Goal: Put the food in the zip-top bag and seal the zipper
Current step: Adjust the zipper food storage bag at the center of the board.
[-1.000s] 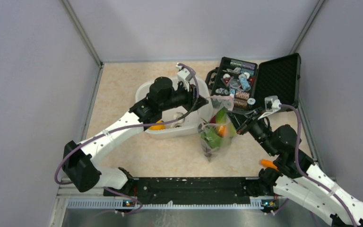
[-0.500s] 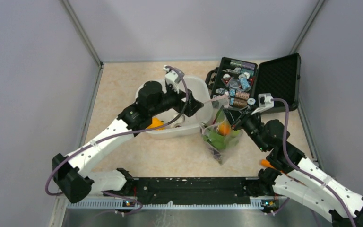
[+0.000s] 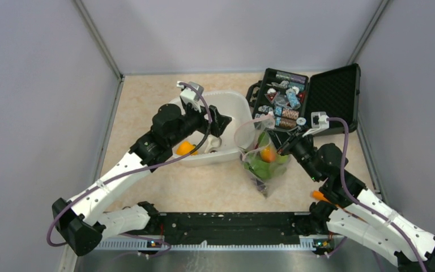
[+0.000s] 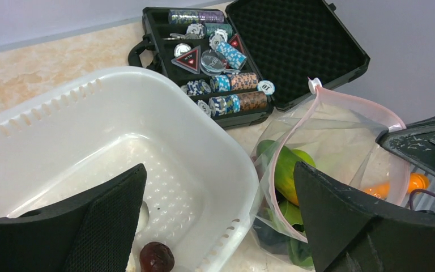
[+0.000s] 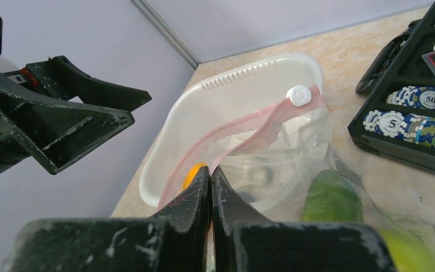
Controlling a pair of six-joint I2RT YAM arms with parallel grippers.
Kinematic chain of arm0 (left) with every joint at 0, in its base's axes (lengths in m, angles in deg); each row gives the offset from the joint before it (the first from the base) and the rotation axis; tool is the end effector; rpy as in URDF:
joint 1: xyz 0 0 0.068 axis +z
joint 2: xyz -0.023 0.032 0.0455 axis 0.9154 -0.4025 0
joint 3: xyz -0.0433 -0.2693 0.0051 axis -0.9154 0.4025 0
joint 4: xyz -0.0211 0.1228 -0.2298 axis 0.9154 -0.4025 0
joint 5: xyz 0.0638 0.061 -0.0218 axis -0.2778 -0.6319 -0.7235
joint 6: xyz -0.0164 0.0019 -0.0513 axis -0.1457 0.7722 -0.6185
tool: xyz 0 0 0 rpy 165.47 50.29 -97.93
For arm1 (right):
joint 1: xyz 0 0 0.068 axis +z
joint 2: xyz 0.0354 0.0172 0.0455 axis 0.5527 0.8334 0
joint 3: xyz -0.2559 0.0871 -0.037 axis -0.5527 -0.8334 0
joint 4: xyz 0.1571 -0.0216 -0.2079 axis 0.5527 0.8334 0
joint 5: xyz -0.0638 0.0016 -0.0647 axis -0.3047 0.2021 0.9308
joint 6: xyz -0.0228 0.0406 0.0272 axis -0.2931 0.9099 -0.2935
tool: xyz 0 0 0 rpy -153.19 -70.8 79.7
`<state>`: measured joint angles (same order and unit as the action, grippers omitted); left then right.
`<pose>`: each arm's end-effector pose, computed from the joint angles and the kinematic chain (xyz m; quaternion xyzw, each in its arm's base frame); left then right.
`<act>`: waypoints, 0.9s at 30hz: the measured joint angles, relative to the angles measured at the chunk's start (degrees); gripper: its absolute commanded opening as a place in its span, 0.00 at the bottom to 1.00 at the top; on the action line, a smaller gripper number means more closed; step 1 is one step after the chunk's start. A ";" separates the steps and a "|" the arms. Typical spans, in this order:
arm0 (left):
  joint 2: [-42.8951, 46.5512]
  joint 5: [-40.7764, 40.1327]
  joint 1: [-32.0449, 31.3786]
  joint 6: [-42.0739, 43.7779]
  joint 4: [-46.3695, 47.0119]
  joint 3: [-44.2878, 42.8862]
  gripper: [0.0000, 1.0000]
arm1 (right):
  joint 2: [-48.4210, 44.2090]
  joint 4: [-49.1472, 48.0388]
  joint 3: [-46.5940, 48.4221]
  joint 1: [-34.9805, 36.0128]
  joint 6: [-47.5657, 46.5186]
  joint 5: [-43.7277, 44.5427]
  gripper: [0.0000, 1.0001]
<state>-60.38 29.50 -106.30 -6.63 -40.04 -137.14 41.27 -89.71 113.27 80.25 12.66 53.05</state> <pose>0.1904 -0.1624 0.3808 0.1618 0.7308 -0.3385 0.5702 0.1096 0.1014 0.3357 0.0326 0.6874 0.3946 0.6088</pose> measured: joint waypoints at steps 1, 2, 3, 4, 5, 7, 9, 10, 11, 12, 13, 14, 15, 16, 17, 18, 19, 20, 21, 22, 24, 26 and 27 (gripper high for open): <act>-0.17 -0.02 0.00 -0.04 -0.02 0.09 0.99 | -0.11 0.02 0.00 0.00 0.00 0.02 0.00; -0.31 -0.02 0.00 -0.09 -0.02 0.15 0.99 | -0.15 0.04 0.00 0.00 0.00 0.04 0.00; -0.44 -0.02 0.00 -0.11 0.02 0.20 0.99 | -0.15 0.04 0.00 0.00 0.00 0.02 0.00; -0.50 0.00 0.00 -0.13 0.09 0.22 0.99 | -0.13 0.04 0.00 0.00 0.00 0.04 0.00; -0.55 0.04 0.00 -0.20 0.13 0.24 0.99 | -0.13 0.04 0.00 0.00 0.02 0.04 0.00; -0.55 0.26 0.00 -0.26 0.31 0.28 0.99 | -0.13 0.04 0.00 0.00 0.07 0.02 0.00; -0.55 0.46 0.00 -0.28 0.61 0.35 0.99 | -0.13 0.04 0.00 0.00 0.28 0.02 0.00; -0.55 0.46 0.00 -0.28 0.68 0.39 0.99 | -0.13 0.04 0.00 0.00 0.37 0.02 0.00; -0.55 0.46 0.00 -0.28 0.76 0.44 0.99 | -0.13 0.07 0.00 0.00 0.39 0.02 0.00; -0.55 0.46 0.00 -0.28 0.81 0.44 0.99 | -0.13 0.07 0.00 0.00 0.42 0.02 0.00; -0.55 0.44 0.00 -0.31 0.81 0.44 0.99 | -0.13 0.07 0.00 0.00 0.42 0.02 0.00; -0.55 0.44 0.00 -0.31 0.83 0.46 0.99 | -0.13 0.07 0.00 0.00 0.42 0.02 0.00; -0.55 0.44 0.00 -0.28 0.83 0.46 0.99 | -0.13 0.07 0.00 0.00 0.42 0.02 0.00; -0.55 0.44 0.00 -0.28 0.83 0.46 0.99 | -0.13 0.07 0.00 0.00 0.42 0.02 0.00; -0.55 0.44 0.00 -0.28 0.83 0.46 0.99 | -0.13 0.07 0.00 0.00 0.42 0.02 0.00; -0.55 0.46 0.00 -0.28 0.83 0.46 0.99 | -0.13 0.07 0.00 0.00 0.42 0.02 0.00; -0.55 0.55 0.00 -0.26 0.85 0.46 0.99 | -0.13 0.07 0.00 0.00 0.42 0.02 0.00; -0.55 0.63 0.00 -0.26 0.85 0.46 0.99 | -0.13 0.11 0.00 0.00 0.42 0.04 0.00; -0.55 0.96 0.02 -0.22 0.85 0.46 0.99 | -0.13 0.20 0.00 0.00 0.46 0.13 0.00; -0.55 1.57 0.04 -0.09 0.85 0.46 0.99 | -0.13 0.31 0.00 0.00 0.55 0.31 0.00; -0.55 3.34 0.09 0.24 0.83 0.48 0.99 | -0.11 0.70 0.00 0.00 1.16 1.11 0.00; -0.66 6.10 0.17 0.87 0.81 0.48 0.99 | -0.07 1.38 0.02 0.00 1.62 2.16 0.00; -0.72 7.63 0.20 1.16 0.83 0.59 0.99 | -0.02 1.84 0.04 0.00 1.90 2.73 0.00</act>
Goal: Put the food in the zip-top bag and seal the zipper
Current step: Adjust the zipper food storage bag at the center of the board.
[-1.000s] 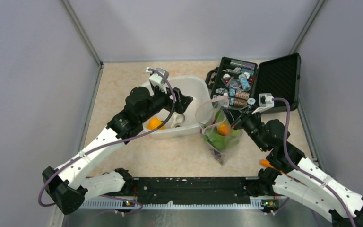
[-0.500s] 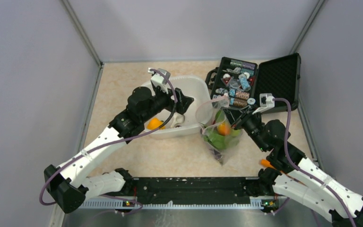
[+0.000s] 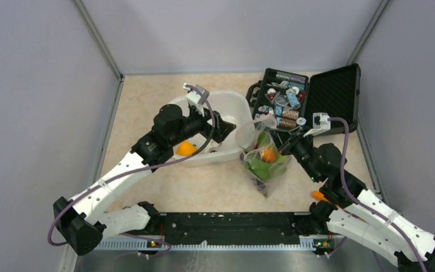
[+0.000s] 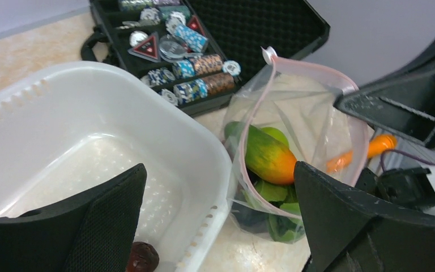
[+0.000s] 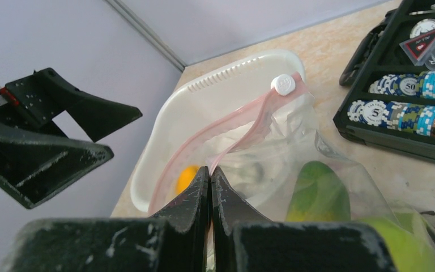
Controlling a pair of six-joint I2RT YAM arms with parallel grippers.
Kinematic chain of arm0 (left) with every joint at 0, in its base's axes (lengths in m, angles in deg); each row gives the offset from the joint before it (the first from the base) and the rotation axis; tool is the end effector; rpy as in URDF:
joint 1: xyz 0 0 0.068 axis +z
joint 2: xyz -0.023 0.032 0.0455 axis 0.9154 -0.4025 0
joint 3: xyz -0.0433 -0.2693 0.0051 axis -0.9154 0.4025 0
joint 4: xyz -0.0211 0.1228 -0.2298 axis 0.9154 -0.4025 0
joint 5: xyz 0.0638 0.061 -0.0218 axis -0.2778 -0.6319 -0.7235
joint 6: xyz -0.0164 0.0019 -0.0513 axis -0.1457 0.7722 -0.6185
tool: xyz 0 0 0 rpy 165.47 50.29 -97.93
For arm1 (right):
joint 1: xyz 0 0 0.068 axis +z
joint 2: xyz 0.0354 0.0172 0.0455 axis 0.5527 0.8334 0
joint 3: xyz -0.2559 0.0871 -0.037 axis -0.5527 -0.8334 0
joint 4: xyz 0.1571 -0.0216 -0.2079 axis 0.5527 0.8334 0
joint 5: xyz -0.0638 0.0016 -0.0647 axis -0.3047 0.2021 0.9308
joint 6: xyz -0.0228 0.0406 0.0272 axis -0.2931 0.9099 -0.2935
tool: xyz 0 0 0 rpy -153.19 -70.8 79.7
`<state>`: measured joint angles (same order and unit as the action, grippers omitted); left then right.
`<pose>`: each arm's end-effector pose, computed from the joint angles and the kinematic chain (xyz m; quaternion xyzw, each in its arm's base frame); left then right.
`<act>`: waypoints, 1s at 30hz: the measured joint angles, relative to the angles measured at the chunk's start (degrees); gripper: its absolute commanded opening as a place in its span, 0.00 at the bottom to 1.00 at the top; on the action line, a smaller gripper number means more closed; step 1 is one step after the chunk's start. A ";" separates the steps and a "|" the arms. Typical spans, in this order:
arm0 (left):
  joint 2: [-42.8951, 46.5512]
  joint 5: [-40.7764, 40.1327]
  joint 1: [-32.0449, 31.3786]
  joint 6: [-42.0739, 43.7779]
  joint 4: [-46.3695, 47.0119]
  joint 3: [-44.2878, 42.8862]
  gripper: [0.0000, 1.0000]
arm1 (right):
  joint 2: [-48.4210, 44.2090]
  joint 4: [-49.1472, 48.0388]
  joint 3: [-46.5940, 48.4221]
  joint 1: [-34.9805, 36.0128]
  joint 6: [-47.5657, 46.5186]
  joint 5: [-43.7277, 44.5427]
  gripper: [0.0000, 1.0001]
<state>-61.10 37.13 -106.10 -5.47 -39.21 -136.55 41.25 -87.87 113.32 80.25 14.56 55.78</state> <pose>0.1905 -0.1675 0.3759 0.2108 0.7204 -0.3730 0.5454 0.1104 0.1000 0.3325 0.0585 0.6965 0.3824 0.6043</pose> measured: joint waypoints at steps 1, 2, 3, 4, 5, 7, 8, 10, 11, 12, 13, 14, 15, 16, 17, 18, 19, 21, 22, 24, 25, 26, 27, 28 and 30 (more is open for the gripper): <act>-0.02 1.53 0.00 0.20 0.07 0.33 0.99 | 0.00 0.35 0.00 0.00 0.11 0.44 0.00; 0.00 2.69 -0.04 0.24 0.24 0.90 0.99 | 0.07 0.63 0.00 0.00 0.37 0.83 0.00; 0.15 3.61 -0.15 0.22 0.59 1.81 0.99 | 0.24 0.83 0.00 0.00 0.46 1.22 0.00; 0.52 4.28 -0.42 0.07 1.14 3.34 0.99 | 0.37 0.96 0.02 0.00 0.52 1.66 0.00; 1.03 4.63 -0.72 -0.17 1.53 4.85 0.99 | 0.50 1.09 0.07 0.00 0.57 2.05 0.00; 2.36 4.61 -1.73 -1.18 1.81 8.13 0.99 | 1.07 1.18 0.11 0.00 0.63 2.78 0.00; 3.13 4.15 -2.56 -1.51 1.97 9.57 0.99 | 1.46 1.18 0.15 0.00 0.66 3.13 0.00; 4.59 3.23 -4.79 -2.27 1.88 11.65 0.99 | 2.34 1.16 0.48 0.00 0.70 3.56 0.00; 5.35 2.47 -6.40 -2.73 2.01 12.39 0.99 | 2.75 1.05 0.66 0.00 0.83 3.61 0.00; 5.92 1.99 -7.45 -2.95 2.29 12.85 0.99 | 3.15 1.01 0.74 0.00 0.92 3.67 0.00; 6.58 1.44 -8.70 -3.26 3.04 13.49 0.99 | 3.56 0.68 0.79 0.00 1.03 3.69 0.00; 7.21 1.01 -9.88 -3.69 3.93 14.10 0.99 | 4.00 0.33 0.79 0.00 1.09 3.69 0.00; 7.63 0.57 -10.78 -4.11 4.79 14.62 0.98 | 4.44 0.07 0.81 0.00 1.09 3.69 0.00; 7.82 0.13 -11.69 -4.48 5.81 15.06 0.96 | 4.76 -0.11 0.81 0.00 1.11 3.69 0.00; 7.74 -0.24 -12.46 -4.76 6.91 15.37 0.94 | 5.01 -0.24 0.83 0.00 1.11 3.69 0.00; 7.43 -0.46 -12.92 -4.98 7.45 15.41 0.93 | 5.16 -0.35 0.83 0.00 1.11 3.69 0.00; 6.88 -0.63 -13.25 -5.18 8.33 15.41 0.93 | 5.33 -0.59 0.83 0.00 1.14 3.67 0.00; 5.16 -0.96 -13.84 -5.62 10.03 15.34 0.92 | 5.55 -0.87 0.85 0.00 1.38 3.67 0.00; 4.15 -1.27 -14.10 -5.79 10.47 15.23 0.90 | 5.57 -1.01 0.85 0.00 1.51 3.67 0.00; 1.90 -2.36 -14.62 -5.97 10.73 14.86 0.88 | 5.57 -1.05 0.85 0.00 1.57 3.67 0.00; 0.94 -3.13 -14.93 -5.95 10.47 14.53 0.87 | 5.57 -1.05 0.85 0.00 1.64 3.67 0.00; -0.07 -3.72 -14.38 -5.90 9.70 13.79 0.85 | 5.57 -1.05 0.85 0.00 1.75 3.69 0.00; -0.94 -4.70 -14.49 -5.84 8.92 13.03 0.83 | 5.57 -1.01 0.85 0.00 1.92 3.69 0.00; -1.49 -5.84 -14.71 -5.97 8.46 12.35 0.81 | 5.57 -1.01 0.87 0.00 1.97 3.69 0.00; -1.95 -7.52 -15.52 -5.97 8.35 11.34 0.74 | 5.57 -0.96 0.87 0.00 2.01 3.74 0.00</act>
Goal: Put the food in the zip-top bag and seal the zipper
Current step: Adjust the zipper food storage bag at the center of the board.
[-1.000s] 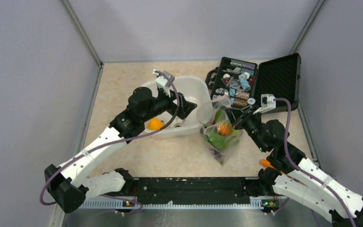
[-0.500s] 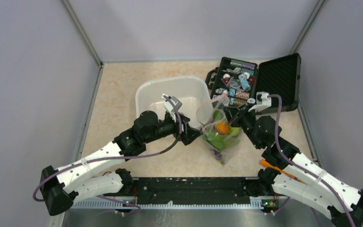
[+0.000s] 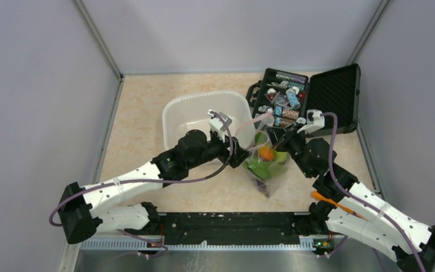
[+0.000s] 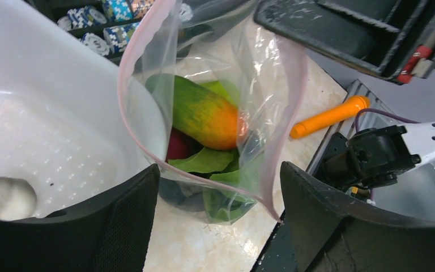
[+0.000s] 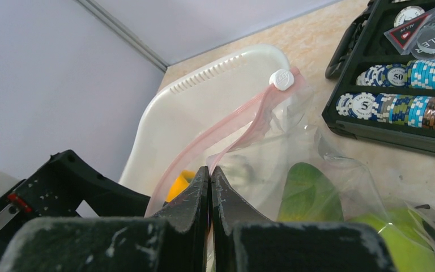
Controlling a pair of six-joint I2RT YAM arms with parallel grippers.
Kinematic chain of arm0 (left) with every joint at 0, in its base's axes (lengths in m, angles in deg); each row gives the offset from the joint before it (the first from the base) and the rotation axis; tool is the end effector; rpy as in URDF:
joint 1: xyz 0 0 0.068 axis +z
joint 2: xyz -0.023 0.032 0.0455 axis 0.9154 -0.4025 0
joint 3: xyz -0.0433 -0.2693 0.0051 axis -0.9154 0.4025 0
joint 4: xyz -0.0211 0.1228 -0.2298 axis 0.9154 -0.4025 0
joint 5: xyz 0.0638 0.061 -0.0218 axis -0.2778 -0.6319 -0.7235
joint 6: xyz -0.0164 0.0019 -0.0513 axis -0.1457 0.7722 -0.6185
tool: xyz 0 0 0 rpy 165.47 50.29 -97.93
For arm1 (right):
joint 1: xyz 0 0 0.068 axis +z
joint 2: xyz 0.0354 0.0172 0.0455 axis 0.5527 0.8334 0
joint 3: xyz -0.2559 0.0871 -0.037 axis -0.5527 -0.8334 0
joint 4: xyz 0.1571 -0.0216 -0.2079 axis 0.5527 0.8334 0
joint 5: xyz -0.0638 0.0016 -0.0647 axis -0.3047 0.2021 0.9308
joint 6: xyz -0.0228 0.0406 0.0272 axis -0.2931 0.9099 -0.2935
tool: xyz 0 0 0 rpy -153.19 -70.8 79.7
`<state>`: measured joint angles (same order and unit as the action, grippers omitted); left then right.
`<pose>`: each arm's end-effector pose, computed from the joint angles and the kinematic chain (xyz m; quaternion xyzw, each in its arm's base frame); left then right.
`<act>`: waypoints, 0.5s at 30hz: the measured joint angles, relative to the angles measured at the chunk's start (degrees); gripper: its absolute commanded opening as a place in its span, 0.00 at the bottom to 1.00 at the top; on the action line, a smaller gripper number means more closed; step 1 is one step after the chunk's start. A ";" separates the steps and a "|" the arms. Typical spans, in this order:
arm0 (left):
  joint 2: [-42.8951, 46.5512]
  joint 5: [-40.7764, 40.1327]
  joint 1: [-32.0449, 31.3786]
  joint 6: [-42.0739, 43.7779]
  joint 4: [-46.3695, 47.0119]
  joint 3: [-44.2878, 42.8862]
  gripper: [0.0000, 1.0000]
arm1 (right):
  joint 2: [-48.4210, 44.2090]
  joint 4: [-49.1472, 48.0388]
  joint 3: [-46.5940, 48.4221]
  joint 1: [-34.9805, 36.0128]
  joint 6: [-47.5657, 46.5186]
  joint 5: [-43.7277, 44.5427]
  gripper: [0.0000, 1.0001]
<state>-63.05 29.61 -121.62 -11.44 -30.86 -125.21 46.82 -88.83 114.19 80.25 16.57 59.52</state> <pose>0.1483 -0.2181 0.3123 0.2363 0.7423 -0.4114 0.4732 0.1252 0.1125 0.3263 0.0878 0.7150 0.3548 0.5960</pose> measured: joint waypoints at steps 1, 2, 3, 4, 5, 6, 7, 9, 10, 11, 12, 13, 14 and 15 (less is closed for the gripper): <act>0.00 -0.33 -0.52 -0.13 0.15 -0.28 0.72 | 0.00 -0.04 0.00 0.00 0.04 0.00 0.00; 0.00 -0.50 -0.87 -0.22 0.33 -0.50 0.70 | 0.00 -0.02 0.00 0.00 0.13 0.00 0.00; -0.13 -0.48 -1.22 -0.20 0.37 -0.83 0.69 | 0.00 -0.07 0.02 0.00 0.15 0.02 0.00; -0.35 -0.22 -1.40 -0.17 0.46 -1.16 0.67 | 0.02 -0.07 0.02 0.00 0.15 0.13 0.00; -0.81 0.44 -1.44 -0.15 0.33 -1.81 0.66 | 0.04 -0.13 0.00 0.00 0.15 0.35 0.00; -1.38 1.03 -1.51 -0.13 0.28 -2.47 0.65 | 0.04 -0.24 0.02 0.00 0.15 0.59 0.00; -2.16 1.73 -1.60 0.00 0.20 -3.34 0.63 | 0.22 -0.50 0.02 0.00 0.07 1.03 0.00; -3.50 2.73 -1.75 0.04 0.17 -4.74 0.60 | 0.94 -0.66 0.68 0.00 -0.15 1.70 0.00; -3.65 3.08 -1.86 0.09 0.15 -4.87 0.58 | 1.62 -0.70 1.36 0.00 -0.31 2.03 0.00; -3.65 3.28 -2.03 0.13 -0.20 -4.87 0.56 | 2.05 -0.70 1.84 0.00 -0.46 2.16 0.00; -3.63 3.34 -2.19 0.17 -0.42 -4.87 0.55 | 2.56 -0.66 2.29 0.00 -0.59 2.32 0.00; -3.61 3.32 -2.32 0.20 -0.61 -4.87 0.55 | 2.93 -0.74 2.64 0.00 -0.66 2.36 0.00; -3.61 3.19 -2.47 0.24 -0.94 -4.87 0.56 | 3.10 -1.03 2.69 0.00 -0.68 2.38 0.00; -3.61 3.04 -2.58 0.24 -1.33 -4.87 0.60 | 3.23 -0.98 2.69 0.00 -0.66 2.43 0.00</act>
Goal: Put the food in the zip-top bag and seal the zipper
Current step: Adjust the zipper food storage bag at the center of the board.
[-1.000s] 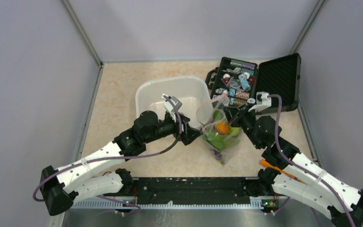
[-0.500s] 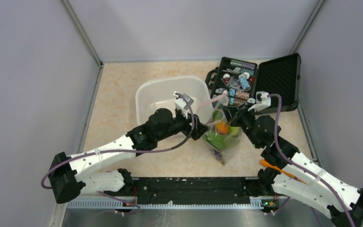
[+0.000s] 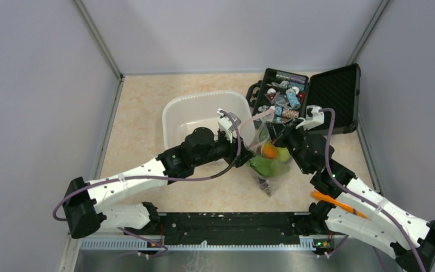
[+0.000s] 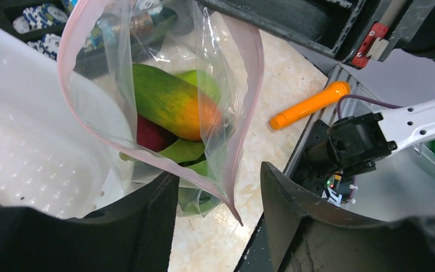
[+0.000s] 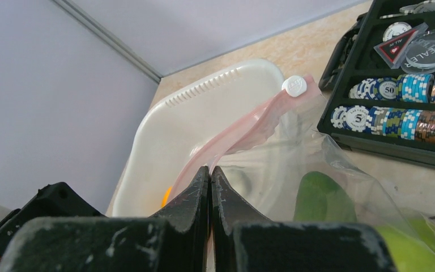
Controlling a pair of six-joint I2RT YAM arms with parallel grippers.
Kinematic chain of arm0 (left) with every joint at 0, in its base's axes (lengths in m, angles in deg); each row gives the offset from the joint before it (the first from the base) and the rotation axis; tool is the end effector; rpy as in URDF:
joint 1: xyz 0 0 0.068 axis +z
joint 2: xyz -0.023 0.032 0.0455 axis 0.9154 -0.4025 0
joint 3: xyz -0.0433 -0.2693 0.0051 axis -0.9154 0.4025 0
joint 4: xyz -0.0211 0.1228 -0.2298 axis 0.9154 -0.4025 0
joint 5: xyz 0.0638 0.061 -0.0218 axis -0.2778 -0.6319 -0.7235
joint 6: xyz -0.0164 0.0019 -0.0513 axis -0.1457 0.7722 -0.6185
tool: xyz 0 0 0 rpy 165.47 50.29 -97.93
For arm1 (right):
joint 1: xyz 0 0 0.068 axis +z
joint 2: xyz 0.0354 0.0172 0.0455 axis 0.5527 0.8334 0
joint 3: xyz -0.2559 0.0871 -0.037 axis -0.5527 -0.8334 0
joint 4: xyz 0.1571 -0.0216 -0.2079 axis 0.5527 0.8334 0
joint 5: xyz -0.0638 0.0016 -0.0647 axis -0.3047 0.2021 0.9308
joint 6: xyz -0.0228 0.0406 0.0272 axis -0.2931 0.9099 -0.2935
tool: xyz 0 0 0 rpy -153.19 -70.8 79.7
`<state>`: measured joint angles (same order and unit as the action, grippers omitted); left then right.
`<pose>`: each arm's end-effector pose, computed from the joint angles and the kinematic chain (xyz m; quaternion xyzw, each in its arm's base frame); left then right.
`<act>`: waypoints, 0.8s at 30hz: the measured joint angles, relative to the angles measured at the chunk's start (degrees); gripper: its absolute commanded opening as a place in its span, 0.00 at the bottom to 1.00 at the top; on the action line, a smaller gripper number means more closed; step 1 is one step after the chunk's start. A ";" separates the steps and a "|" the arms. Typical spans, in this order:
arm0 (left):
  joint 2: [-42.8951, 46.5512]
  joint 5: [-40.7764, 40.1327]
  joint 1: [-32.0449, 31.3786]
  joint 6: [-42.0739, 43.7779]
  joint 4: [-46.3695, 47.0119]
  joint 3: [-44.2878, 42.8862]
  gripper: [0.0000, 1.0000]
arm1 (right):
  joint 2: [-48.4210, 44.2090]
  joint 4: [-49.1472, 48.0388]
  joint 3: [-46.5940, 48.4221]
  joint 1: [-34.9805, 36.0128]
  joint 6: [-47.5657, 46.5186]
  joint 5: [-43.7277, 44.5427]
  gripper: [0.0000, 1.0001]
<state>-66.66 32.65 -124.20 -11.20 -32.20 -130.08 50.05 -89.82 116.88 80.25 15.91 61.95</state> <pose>0.1448 -0.2385 0.3245 0.2702 0.7308 -0.4360 0.4504 0.1327 0.1185 0.3361 0.0990 0.7108 0.3405 0.6075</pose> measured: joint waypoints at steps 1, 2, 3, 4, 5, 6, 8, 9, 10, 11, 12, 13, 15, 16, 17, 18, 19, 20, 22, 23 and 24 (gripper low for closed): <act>0.02 -0.20 -0.11 0.07 -0.46 0.00 0.62 | 0.09 -0.04 0.00 0.00 0.00 0.04 0.00; 0.04 -0.66 -0.24 0.13 -0.90 0.00 0.63 | 0.20 -0.04 0.00 0.00 0.02 0.07 0.00; 0.04 -1.09 -0.35 0.22 -1.29 0.02 0.63 | 0.24 0.00 0.00 0.00 0.02 0.07 0.00; 0.04 -1.49 -0.46 0.26 -1.60 0.02 0.64 | 0.31 -0.02 0.00 0.00 0.02 0.09 0.00; 0.07 -1.88 -0.55 0.28 -1.84 0.02 0.64 | 0.35 -0.02 0.00 0.00 0.02 0.09 0.00; 0.07 -2.16 -0.61 0.33 -1.88 0.02 0.64 | 0.46 -0.04 0.00 0.00 0.02 0.09 0.00; 0.07 -2.73 -0.63 0.59 -1.95 0.02 0.60 | 0.63 -0.07 0.00 0.00 0.04 0.09 0.00; 0.07 -2.93 -0.63 0.70 -1.97 0.02 0.57 | 0.68 -0.09 0.00 0.00 0.04 0.09 0.00; 0.07 -3.04 -0.63 0.90 -2.08 0.02 0.53 | 0.76 -0.11 0.00 0.00 0.04 0.09 0.00; 0.04 -3.21 -0.70 1.07 -2.21 0.02 0.48 | 0.81 -0.11 0.00 0.00 0.04 0.07 0.00; 0.04 -3.41 -0.76 1.27 -2.32 0.02 0.44 | 0.85 -0.09 0.00 0.00 0.02 0.09 0.00; 0.04 -3.69 -0.83 1.40 -2.40 0.02 0.41 | 0.85 -0.09 0.00 0.00 0.02 0.09 0.00; 0.04 -4.28 -0.96 1.57 -2.62 0.02 0.33 | 0.85 -0.09 0.00 0.00 0.00 0.09 0.00; 0.07 -4.48 -0.98 1.75 -2.75 0.02 0.28 | 0.85 -0.07 0.02 0.00 0.00 0.09 0.00; 0.07 -4.57 -1.01 1.88 -2.84 0.02 0.24 | 0.85 0.04 0.09 0.00 0.00 0.09 0.00; 0.07 -4.70 -1.01 1.99 -2.89 0.02 0.20 | 0.85 0.17 0.31 0.00 -0.02 0.09 0.00; 0.07 -4.74 -1.01 2.23 -2.93 0.02 0.16 | 0.83 0.15 0.39 0.00 -0.04 0.09 0.00; 0.07 -4.74 -1.01 2.43 -2.97 0.02 0.13 | 0.83 0.46 0.63 0.00 -0.09 0.07 0.00; 0.07 -4.81 -1.01 2.86 -3.21 0.02 0.06 | 0.81 0.57 0.74 0.00 -0.31 0.02 0.00; 0.07 -4.87 -1.03 3.04 -3.28 0.02 0.02 | 0.81 0.57 0.74 0.00 -0.48 -0.11 0.00; 0.07 -4.90 -1.03 3.06 -3.34 0.02 0.00 | 0.83 0.59 0.74 0.00 -0.55 -0.24 0.01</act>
<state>-66.59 27.76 -125.23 -8.14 -35.54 -130.06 50.88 -89.23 117.62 80.25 15.37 61.71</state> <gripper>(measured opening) 0.084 0.005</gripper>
